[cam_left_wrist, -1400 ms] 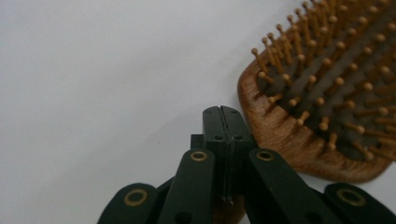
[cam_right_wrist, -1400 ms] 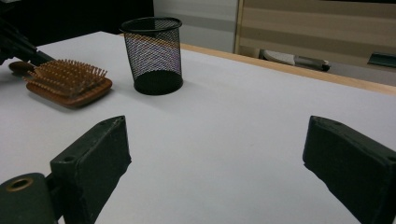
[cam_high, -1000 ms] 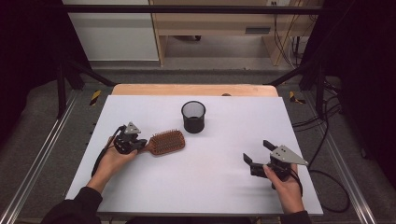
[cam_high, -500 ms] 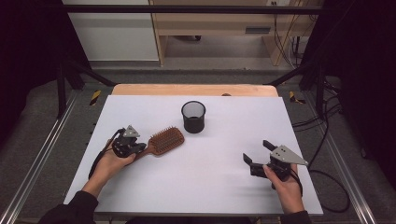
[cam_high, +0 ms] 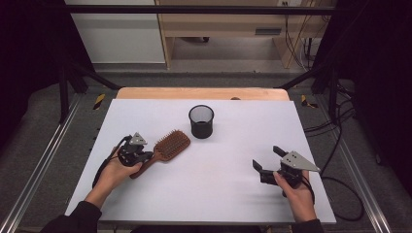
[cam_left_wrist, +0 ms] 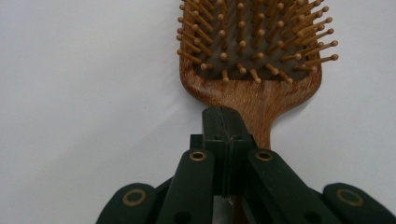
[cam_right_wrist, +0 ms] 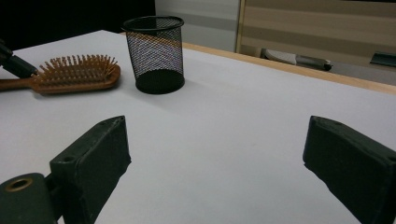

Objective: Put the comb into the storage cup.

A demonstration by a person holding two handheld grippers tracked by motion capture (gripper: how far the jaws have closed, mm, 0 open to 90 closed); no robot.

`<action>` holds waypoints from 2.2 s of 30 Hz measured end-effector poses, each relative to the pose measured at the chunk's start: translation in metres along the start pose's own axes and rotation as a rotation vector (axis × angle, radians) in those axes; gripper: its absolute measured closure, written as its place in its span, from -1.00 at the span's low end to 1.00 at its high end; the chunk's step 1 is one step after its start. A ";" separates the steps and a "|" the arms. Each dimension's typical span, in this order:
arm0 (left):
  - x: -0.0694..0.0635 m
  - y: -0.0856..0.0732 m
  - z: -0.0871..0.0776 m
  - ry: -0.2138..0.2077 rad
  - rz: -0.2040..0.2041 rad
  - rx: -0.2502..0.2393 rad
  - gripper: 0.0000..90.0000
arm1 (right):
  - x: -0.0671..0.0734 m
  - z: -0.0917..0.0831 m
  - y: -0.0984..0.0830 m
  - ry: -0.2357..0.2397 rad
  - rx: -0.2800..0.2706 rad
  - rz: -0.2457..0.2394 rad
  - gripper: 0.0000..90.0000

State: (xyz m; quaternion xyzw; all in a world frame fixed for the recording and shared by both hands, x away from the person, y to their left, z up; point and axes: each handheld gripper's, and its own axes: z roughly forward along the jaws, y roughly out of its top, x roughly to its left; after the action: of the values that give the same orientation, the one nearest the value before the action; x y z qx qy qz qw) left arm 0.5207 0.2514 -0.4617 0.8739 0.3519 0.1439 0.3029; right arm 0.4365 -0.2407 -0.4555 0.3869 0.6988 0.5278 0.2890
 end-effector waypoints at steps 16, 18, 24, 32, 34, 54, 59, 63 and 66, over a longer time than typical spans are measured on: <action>-0.004 0.001 -0.001 -0.004 0.005 -0.002 1.00 | 0.000 0.000 0.000 0.003 0.001 0.000 -0.84; -0.004 0.001 -0.001 -0.009 0.003 -0.001 1.00 | 0.000 0.000 0.000 0.004 0.003 -0.001 -0.84; -0.005 0.001 -0.001 -0.011 0.006 0.002 1.00 | 0.000 0.000 0.000 0.004 0.002 -0.001 -0.84; -0.006 0.000 -0.001 -0.007 -0.003 0.003 1.00 | 0.001 0.000 0.000 0.005 0.003 -0.002 -0.84; -0.006 0.000 -0.003 -0.001 -0.007 -0.001 1.00 | 0.000 0.000 0.000 0.004 0.001 0.000 -0.84; -0.020 0.010 -0.015 0.074 -0.096 0.040 -0.12 | 0.001 0.000 0.000 0.009 0.005 -0.002 -0.84; -0.023 0.009 -0.011 0.093 -0.119 0.062 -0.64 | 0.001 0.001 0.000 0.011 0.007 -0.004 -0.85; -0.025 0.010 -0.009 0.080 -0.128 0.070 -0.82 | 0.001 0.001 0.000 0.012 0.006 -0.003 -0.85; -0.026 0.011 -0.010 0.067 -0.123 0.070 -0.83 | 0.001 0.001 0.000 0.012 0.007 -0.002 -0.86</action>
State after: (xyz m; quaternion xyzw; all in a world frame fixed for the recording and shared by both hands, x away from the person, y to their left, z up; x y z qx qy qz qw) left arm 0.5034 0.2315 -0.4484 0.8552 0.4198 0.1418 0.2687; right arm 0.4366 -0.2396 -0.4555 0.3839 0.7029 0.5271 0.2840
